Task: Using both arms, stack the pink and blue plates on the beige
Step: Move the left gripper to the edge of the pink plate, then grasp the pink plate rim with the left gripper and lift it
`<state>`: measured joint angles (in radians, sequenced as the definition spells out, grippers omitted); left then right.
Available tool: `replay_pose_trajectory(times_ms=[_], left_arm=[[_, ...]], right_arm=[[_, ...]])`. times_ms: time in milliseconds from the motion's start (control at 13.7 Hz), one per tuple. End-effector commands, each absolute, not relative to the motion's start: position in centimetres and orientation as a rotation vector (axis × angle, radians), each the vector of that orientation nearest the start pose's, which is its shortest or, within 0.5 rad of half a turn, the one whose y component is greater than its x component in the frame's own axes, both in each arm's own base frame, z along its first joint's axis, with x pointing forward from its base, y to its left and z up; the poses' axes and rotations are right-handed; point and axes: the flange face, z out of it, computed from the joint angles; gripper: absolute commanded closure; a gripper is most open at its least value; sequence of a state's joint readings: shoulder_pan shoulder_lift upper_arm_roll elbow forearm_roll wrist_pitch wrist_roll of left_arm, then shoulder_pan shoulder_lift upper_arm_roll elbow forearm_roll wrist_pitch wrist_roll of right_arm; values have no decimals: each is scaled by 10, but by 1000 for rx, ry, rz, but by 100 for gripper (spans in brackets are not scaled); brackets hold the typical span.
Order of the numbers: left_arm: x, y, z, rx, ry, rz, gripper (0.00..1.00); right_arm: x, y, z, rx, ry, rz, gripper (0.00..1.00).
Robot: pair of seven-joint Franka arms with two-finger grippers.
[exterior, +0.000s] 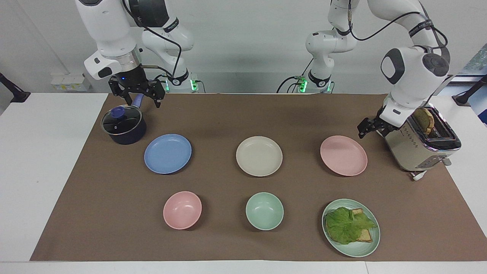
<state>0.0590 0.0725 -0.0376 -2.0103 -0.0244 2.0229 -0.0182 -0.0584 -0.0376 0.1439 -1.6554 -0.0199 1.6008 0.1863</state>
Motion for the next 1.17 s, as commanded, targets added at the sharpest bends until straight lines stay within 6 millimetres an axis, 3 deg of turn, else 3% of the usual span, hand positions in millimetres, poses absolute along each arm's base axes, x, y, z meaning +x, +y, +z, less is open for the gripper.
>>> replay_pose_trajectory(times_ms=[0,293,512,585,659,732,805,1098], left_arm=[[562,34,360,-3153,-156,120,0],[550,32,318,-3152,-161,142,0],[538,21,311,-3138,-255,201,0],[534,21,310,-3134,-259,235,29],[534,21,311,-3133,-250,247,73],[534,23,311,-3133,-246,247,94],[535,25,313,-3134,-250,244,100],[537,28,315,-3137,-219,266,100]], right_arm=[[541,43,607,-3160,133,45,0],[541,43,607,-3161,133,45,0],[541,43,607,-3160,131,45,0],[541,43,607,-3160,131,45,0],[541,43,607,-3160,131,45,0],[541,43,607,-3160,131,45,0],[541,43,607,-3160,131,45,0],[541,43,607,-3161,131,45,0]])
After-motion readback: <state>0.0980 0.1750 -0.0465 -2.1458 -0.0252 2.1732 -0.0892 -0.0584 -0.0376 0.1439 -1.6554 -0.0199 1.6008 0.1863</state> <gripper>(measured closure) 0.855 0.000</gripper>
